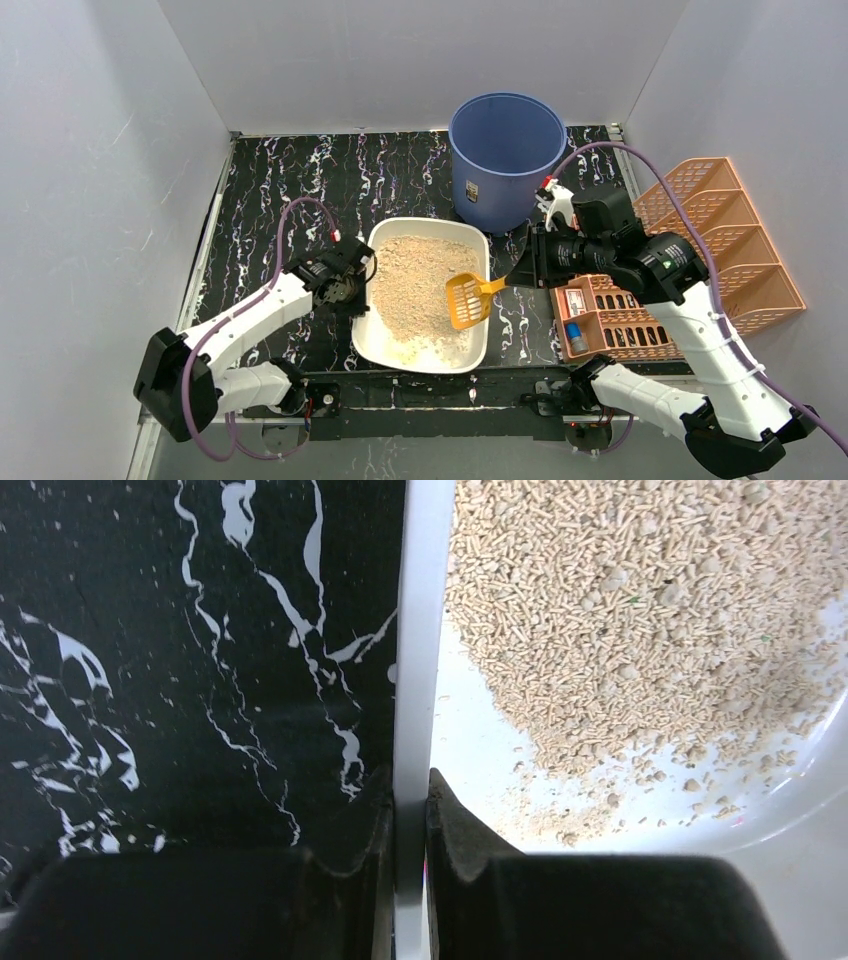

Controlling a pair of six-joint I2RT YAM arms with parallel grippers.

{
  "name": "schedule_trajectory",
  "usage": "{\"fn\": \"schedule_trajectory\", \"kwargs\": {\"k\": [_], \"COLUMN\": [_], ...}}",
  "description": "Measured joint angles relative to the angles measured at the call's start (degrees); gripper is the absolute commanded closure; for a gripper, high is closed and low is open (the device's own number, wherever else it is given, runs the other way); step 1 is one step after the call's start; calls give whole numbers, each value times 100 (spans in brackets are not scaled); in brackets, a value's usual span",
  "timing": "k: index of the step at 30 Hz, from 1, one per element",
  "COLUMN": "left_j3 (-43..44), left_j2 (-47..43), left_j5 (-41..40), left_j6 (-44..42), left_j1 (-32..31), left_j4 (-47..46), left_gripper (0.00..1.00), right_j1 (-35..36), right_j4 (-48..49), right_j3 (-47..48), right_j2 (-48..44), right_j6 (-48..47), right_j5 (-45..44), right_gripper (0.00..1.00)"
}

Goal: Clean the litter box

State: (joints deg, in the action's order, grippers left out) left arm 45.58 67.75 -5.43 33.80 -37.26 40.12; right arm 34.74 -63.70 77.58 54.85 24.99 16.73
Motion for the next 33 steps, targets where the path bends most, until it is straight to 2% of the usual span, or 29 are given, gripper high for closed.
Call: {"fn": "schedule_trajectory", "kwargs": {"k": [9, 17, 20, 25, 29, 33], "left_j3": [-15, -11, 122, 1016, 1670, 1932], "left_j2": [-240, -203, -107, 396, 988, 1574], "left_j5": [-315, -492, -612, -1211, -1781, -1917], "left_j6": [1368, 1709, 1611, 1058, 439, -179], "left_j1": [-437, -750, -796, -811, -780, -516], "left_j4": [17, -186, -76, 302, 376, 247], "left_gripper": [72, 50, 43, 32, 29, 31], "right_j1": [0, 0, 0, 0, 0, 0], "right_j4": [649, 1034, 1128, 1182, 1335, 1598], "right_j3": [-527, -844, -909, -911, -949, -1217], "right_j2": [-44, -245, -280, -278, -275, -308], "right_j6": [391, 728, 791, 807, 876, 1058], "right_j5": [-278, -378, -424, -461, -452, -417], "right_gripper": [99, 99, 99, 99, 99, 99]}}
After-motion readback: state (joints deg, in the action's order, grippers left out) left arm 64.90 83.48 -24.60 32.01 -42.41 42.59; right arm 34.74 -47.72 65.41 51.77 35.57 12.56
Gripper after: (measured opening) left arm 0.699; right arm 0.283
